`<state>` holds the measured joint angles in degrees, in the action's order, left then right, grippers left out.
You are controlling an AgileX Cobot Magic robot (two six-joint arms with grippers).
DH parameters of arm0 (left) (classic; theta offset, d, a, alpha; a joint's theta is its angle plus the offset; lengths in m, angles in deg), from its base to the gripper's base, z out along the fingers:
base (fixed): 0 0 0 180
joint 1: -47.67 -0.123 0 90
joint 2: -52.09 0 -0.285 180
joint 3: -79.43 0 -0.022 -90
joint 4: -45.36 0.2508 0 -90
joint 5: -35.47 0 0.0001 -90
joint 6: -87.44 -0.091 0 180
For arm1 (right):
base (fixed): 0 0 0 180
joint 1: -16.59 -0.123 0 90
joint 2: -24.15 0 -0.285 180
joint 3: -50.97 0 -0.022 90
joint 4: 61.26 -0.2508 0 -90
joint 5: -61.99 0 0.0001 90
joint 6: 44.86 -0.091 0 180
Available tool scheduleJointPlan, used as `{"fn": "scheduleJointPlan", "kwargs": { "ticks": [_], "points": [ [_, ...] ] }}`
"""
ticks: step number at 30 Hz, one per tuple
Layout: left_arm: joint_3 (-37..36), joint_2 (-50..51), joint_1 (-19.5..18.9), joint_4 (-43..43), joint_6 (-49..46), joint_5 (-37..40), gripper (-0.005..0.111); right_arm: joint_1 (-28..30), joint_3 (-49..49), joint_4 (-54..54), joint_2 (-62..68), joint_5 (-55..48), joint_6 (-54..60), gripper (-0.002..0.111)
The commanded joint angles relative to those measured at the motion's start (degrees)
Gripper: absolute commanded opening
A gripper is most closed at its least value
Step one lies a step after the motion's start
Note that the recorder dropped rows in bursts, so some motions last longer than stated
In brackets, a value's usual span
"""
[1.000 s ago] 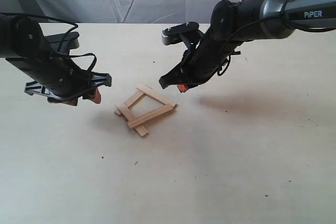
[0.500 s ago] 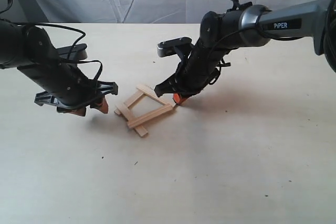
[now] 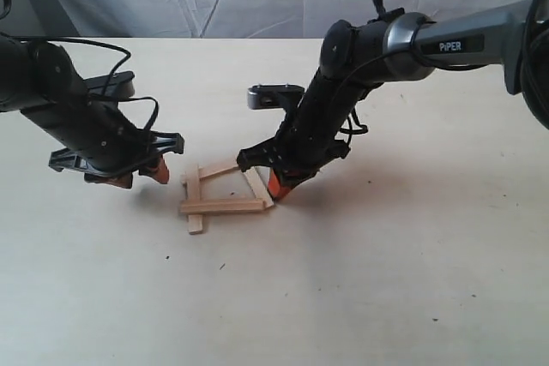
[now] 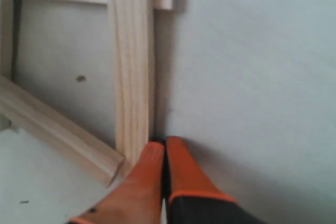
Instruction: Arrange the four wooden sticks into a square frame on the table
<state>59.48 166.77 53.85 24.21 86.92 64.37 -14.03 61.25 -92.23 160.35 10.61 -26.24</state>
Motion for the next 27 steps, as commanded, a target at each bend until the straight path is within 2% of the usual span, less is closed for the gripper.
{"fn": "scheduleJointPlan", "kwargs": {
  "ticks": [1, 4, 7, 12, 19, 27],
  "points": [
    [-0.19, -2.78, -4.02, 0.10, -0.12, 0.43, 0.052, -1.01, 0.28, -1.96, 0.11, -0.79, -0.81, 0.000],
    [-0.19, -4.20, -6.41, 0.10, -0.12, 1.66, 0.052, -1.01, 0.28, -2.11, -1.01, -1.88, -1.36, 0.000],
    [-0.33, -4.02, -6.93, 0.27, -0.39, 3.22, 0.052, -0.32, 0.28, -1.43, -2.39, -2.33, -2.14, 0.000],
    [-4.38, -3.12, -4.86, -4.37, -3.38, 1.75, 0.052, 0.36, -2.86, -0.10, -2.92, -2.99, -3.73, 0.000],
    [-8.22, -3.12, -0.94, -6.41, -3.50, -4.60, 0.052, -1.00, -10.10, -2.68, -4.09, 4.46, -3.73, 0.000],
    [-8.22, -3.12, -0.25, -7.85, -3.63, -5.90, 0.052, -2.88, -10.19, -5.67, -4.14, 7.91, -3.73, 0.000]
  ]
}}
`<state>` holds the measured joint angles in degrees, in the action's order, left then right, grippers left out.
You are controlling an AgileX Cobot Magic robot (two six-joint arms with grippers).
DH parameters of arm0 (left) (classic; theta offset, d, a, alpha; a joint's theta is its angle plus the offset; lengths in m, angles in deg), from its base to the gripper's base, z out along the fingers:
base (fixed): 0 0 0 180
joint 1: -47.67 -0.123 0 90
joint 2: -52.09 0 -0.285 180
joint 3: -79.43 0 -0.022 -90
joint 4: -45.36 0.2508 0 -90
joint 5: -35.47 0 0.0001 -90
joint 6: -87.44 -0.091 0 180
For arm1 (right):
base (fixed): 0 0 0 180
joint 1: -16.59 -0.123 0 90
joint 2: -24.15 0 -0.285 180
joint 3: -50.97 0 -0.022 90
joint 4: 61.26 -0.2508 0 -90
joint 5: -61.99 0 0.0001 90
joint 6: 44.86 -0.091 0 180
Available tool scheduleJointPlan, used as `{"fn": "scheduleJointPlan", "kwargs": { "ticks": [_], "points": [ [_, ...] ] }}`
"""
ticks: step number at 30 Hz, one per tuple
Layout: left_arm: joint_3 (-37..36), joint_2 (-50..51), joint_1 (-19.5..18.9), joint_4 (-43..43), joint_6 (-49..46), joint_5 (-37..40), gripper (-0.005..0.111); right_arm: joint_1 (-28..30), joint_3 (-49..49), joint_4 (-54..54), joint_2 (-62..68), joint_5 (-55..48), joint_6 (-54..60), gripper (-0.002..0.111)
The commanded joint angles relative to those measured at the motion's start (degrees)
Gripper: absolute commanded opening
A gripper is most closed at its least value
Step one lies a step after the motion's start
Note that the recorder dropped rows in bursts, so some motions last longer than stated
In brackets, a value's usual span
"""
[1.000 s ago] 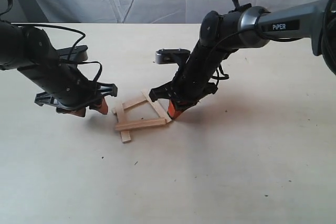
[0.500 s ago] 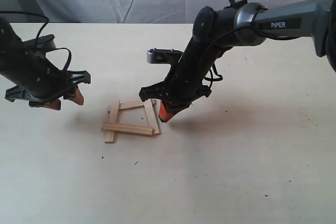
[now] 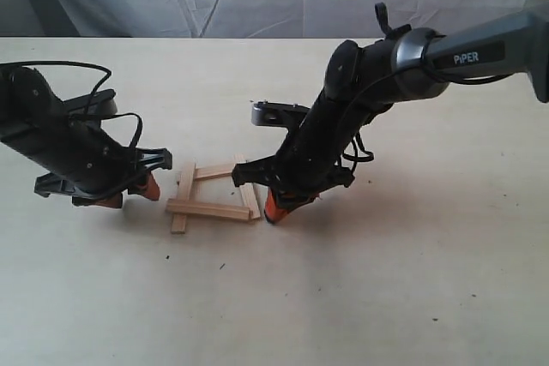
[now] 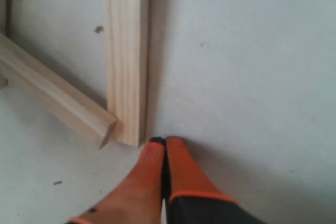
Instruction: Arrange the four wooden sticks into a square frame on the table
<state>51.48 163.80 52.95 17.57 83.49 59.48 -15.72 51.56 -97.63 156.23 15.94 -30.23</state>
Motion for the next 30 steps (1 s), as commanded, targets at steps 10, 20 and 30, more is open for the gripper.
{"fn": "scheduleJointPlan", "kwargs": {
  "ticks": [10, 20, 30],
  "points": [
    [-0.21, 0.11, 3.88, -1.73, -2.25, -0.61, 0.052, -1.81, -0.50, -0.40, -0.02, 4.37, 0.02, 0.000],
    [-0.21, -0.25, 3.73, -0.43, -2.25, 0.38, 0.052, -1.68, -0.50, -0.96, -0.13, 4.52, -0.12, 0.000],
    [-0.47, -6.65, -1.60, 1.71, -2.25, 4.13, 0.052, -1.04, -0.50, 1.39, -3.31, 5.68, -0.83, 0.000]
  ]
}}
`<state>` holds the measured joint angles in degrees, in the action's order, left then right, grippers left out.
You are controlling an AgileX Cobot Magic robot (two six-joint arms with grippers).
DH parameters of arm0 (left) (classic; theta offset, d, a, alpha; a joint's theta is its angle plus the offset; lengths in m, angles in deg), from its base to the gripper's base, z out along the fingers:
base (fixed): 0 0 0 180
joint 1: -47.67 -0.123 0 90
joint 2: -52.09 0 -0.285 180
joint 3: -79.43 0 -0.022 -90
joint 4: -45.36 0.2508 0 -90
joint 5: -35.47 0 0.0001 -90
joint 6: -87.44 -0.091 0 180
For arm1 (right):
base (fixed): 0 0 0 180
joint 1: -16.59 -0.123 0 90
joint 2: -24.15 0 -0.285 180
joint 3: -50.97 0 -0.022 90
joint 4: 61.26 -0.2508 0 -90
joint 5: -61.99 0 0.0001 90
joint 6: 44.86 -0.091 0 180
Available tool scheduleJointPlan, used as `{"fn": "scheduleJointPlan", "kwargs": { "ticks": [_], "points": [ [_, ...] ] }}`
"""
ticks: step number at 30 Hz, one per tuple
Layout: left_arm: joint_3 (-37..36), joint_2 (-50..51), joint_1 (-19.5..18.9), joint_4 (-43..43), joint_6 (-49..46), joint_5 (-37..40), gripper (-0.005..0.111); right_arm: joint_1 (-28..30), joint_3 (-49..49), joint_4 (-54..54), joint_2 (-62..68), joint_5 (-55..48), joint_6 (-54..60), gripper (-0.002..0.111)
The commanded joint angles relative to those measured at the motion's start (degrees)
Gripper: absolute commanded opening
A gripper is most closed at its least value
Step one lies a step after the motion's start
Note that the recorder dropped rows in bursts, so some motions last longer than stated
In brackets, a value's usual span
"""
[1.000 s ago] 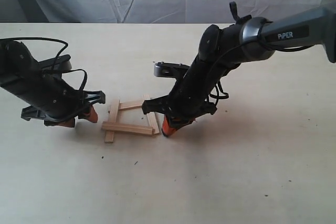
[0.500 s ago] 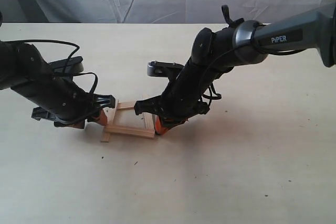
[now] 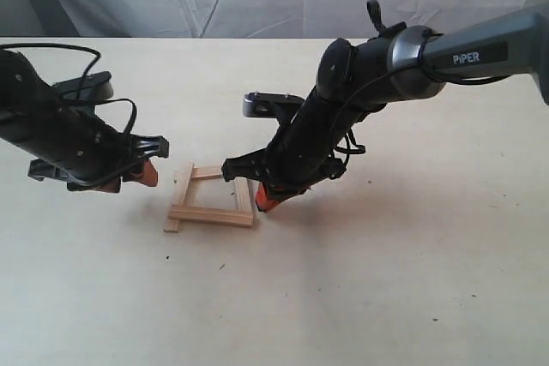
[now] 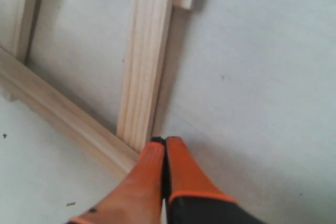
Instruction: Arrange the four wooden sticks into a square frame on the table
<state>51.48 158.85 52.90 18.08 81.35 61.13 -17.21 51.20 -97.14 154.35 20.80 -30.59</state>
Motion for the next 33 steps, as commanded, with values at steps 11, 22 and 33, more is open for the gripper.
{"fn": "scheduleJointPlan", "kwargs": {
  "ticks": [11, 22, 33],
  "points": [
    [-6.58, 0.97, -1.67, -4.25, -0.16, -2.82, 0.052, 0.05, -0.14, 2.77, -1.71, -2.75, -0.81, 0.000],
    [-7.13, 0.97, 1.83, -6.17, -0.40, -4.41, 0.052, 0.05, -0.14, 1.97, -1.38, 0.58, -1.27, 0.000],
    [-7.63, 1.01, 1.96, -2.88, -0.40, -4.90, 0.052, -0.99, -0.14, -0.07, 0.80, 5.60, -1.48, 0.000]
  ]
}}
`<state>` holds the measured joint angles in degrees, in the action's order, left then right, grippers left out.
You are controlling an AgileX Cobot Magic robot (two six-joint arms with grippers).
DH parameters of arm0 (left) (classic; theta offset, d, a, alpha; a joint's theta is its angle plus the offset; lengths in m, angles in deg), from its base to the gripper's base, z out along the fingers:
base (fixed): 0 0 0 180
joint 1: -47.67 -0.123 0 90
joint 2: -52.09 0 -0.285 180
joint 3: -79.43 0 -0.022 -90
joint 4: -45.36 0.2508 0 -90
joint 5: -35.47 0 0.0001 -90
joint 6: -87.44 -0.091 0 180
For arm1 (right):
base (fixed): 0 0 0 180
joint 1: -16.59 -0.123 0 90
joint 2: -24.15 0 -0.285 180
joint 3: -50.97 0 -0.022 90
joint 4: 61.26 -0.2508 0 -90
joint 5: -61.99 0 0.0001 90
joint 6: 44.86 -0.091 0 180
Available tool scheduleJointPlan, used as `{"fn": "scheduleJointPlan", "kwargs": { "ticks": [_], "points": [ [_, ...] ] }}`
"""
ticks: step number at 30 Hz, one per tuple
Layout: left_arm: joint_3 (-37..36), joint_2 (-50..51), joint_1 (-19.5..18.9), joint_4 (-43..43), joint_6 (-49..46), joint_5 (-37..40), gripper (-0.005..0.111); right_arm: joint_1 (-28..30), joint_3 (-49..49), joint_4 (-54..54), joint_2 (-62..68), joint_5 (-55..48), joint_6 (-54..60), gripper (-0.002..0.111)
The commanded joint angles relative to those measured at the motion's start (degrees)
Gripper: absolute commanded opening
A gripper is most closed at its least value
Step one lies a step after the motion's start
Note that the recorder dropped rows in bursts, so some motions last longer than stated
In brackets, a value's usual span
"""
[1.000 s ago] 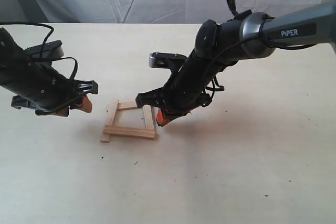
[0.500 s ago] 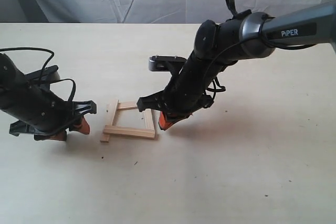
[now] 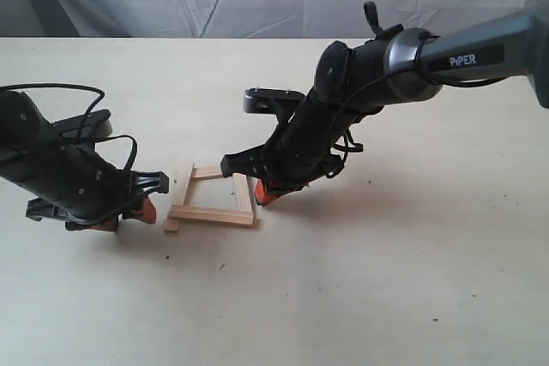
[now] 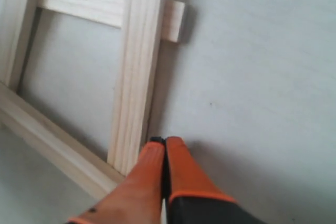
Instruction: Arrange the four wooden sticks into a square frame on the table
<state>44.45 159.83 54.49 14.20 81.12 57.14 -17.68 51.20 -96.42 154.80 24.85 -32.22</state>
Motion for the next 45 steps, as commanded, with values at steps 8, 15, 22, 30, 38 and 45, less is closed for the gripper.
{"fn": "scheduleJointPlan", "kwargs": {
  "ticks": [8, 15, 22, 30, 38, 45],
  "points": [
    [-0.74, 3.25, 2.72, 0.89, -0.17, -0.79, 0.052, -0.73, -0.14, -1.59, 0.83, 2.50, 0.15, 0.000],
    [-0.74, 4.84, 3.04, 0.20, -0.17, -0.39, 0.052, -1.54, -0.14, -2.96, 0.83, 2.63, 0.15, 0.000],
    [-0.74, 4.84, 3.04, -0.23, -0.17, 0.07, 0.052, -1.81, -0.14, -3.10, 0.83, 3.03, -0.84, 0.000],
    [0.96, -0.90, -0.65, 2.50, -0.06, 2.05, 0.052, -1.69, -0.14, 1.56, -1.53, 0.61, -3.00, 0.000],
    [-1.40, -1.68, -3.20, 3.22, 0.38, 0.40, 0.052, -2.44, -1.68, 11.07, -2.50, -4.95, -9.99, 0.000],
    [-1.40, 1.80, -3.20, -0.88, -0.32, 0.13, 0.052, -4.68, -3.02, 9.07, -2.50, -3.64, -9.99, 0.000]
  ]
}}
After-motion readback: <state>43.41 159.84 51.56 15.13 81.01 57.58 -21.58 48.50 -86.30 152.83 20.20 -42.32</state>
